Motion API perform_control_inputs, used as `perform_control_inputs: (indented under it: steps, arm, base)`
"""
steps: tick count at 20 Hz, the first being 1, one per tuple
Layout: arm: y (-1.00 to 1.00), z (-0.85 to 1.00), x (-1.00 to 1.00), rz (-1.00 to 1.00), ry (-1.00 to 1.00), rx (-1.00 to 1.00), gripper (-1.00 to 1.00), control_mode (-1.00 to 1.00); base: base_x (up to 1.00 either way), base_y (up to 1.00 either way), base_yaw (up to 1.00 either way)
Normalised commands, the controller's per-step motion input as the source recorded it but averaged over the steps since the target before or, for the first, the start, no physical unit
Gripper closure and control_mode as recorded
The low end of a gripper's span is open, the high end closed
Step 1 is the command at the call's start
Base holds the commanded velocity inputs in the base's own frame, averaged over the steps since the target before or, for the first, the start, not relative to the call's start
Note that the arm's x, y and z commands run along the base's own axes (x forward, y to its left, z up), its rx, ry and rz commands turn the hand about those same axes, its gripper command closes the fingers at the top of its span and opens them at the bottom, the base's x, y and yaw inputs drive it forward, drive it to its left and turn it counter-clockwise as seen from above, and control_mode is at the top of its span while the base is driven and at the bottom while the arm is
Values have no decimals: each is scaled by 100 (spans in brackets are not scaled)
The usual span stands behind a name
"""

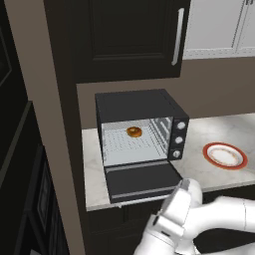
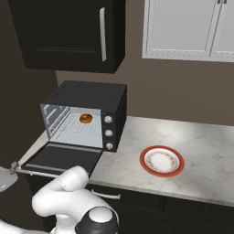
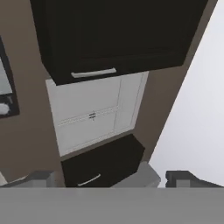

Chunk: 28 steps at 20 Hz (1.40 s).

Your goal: Pick up the bagel from the plate, place it on the toaster oven rack, close the door, and set the timer.

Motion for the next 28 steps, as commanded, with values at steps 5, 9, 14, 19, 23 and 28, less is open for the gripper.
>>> perform_control_inputs:
  steps: [5,9,14,19,23,28]
  arm:
    - [13,22,0,0,23,0,-100,-100]
    - [15,10,2,0,20,0,-100,-100]
    - [6,-3,27,0,13,0,-100,-100]
    - [0,-24,49,0,5,0,-100,-100]
    - [0,-44,38,0,2,0,-100,-100]
    - [1,-53,21,4,5,0,-100,-100]
  base:
    - [0,0,0]
    - [0,0,0]
    - [0,0,0]
    - [0,0,0]
    - [0,0,0]
    - [0,0,0]
